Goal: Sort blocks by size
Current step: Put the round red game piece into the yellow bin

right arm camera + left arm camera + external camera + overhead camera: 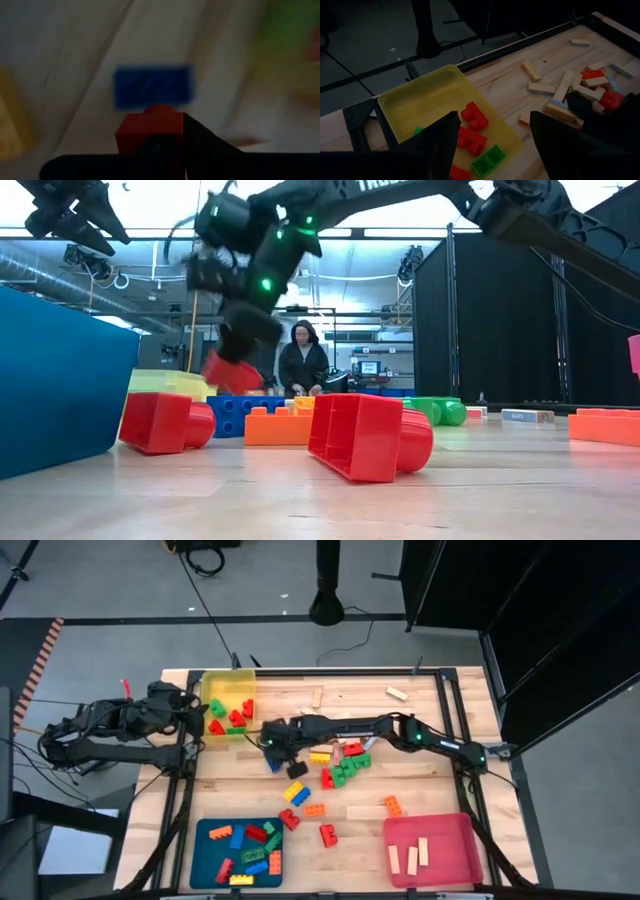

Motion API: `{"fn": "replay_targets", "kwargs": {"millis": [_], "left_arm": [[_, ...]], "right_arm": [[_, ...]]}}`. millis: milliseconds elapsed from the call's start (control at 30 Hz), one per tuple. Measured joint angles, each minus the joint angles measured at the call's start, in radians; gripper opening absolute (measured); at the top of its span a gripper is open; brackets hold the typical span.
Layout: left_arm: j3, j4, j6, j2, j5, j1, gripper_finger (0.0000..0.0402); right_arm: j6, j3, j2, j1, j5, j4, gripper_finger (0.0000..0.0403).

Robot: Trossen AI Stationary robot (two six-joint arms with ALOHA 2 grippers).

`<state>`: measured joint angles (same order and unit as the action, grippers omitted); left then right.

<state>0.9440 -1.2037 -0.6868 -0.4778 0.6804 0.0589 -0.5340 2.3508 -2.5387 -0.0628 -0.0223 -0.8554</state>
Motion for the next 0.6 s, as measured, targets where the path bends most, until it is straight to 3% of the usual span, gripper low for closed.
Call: {"fn": "replay_targets", "kwargs": {"millis": [200, 600], "left_arm": [[0.0, 0.0, 0.002, 0.0, 0.001, 0.0, 0.0253], [0.0, 0.0, 0.002, 0.0, 0.01, 0.0, 0.0253]], "right_arm": [[0.11, 0.003, 0.014, -0.007, -0.004, 0.211, 0.0027], [0.484, 0.003, -0.043, -0.072, -0.014, 0.927, 0.0026]]}}
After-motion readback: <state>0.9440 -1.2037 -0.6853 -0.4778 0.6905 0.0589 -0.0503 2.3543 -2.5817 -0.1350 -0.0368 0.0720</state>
